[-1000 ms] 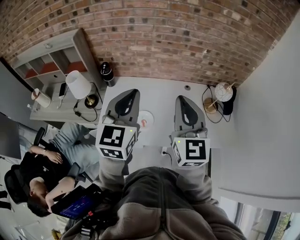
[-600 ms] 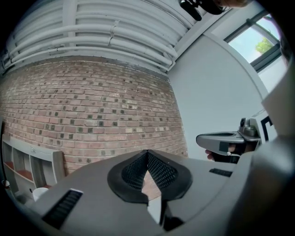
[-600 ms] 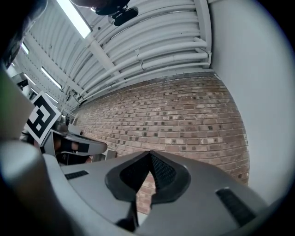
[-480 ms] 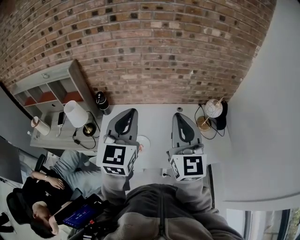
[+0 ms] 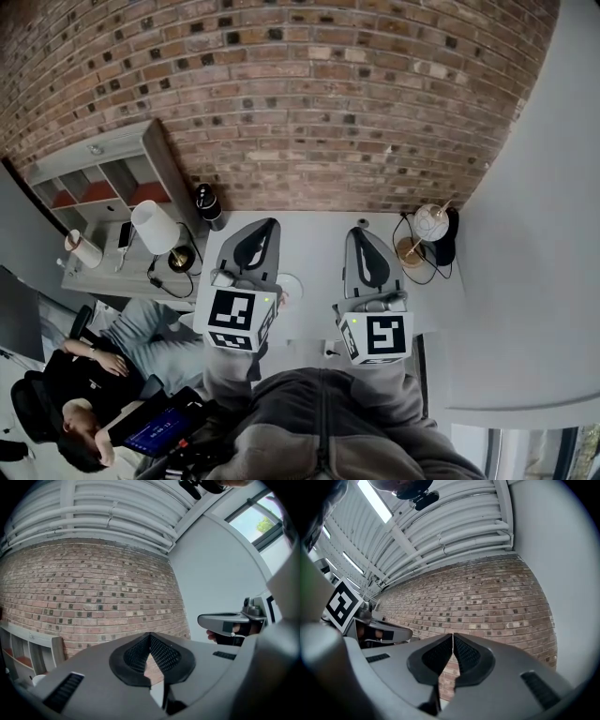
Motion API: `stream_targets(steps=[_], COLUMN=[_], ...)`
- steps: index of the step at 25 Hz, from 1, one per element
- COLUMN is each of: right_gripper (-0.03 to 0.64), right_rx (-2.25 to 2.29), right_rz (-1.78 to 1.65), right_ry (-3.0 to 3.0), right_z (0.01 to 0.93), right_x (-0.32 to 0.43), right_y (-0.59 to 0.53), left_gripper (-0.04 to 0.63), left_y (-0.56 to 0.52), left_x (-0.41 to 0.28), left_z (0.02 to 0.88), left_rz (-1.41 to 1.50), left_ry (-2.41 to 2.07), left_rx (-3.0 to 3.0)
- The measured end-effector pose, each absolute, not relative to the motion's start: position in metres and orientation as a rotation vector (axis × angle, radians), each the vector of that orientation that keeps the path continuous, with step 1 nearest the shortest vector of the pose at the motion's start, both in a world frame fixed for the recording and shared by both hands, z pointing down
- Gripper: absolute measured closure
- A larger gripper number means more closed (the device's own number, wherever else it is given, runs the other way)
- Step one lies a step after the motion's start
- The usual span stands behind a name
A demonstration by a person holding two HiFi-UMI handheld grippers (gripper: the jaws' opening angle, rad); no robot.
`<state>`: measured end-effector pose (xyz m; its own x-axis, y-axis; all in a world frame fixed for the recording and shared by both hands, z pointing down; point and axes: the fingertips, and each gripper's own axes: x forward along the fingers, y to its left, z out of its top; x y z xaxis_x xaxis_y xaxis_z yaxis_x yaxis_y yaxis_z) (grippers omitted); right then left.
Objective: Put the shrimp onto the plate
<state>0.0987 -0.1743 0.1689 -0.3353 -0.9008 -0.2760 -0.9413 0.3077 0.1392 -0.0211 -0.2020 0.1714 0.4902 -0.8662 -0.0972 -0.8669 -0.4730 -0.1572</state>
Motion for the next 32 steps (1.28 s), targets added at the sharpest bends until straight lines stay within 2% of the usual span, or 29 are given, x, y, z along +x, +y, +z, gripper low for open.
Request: stream_targets(steps=[32], right_gripper=[0.617], right_rx=[-1.731], right_rz=[0.481], right_ry=[2.377], right_z=[0.162], right_x=[0.109], right_y=[-0.151], left_gripper=[0.591], left_y=[-0.180], left_x=[-0.019], left_z=[0.163], left_rz=[0.047], left_ry=[1.529], left_rx=[-2.491])
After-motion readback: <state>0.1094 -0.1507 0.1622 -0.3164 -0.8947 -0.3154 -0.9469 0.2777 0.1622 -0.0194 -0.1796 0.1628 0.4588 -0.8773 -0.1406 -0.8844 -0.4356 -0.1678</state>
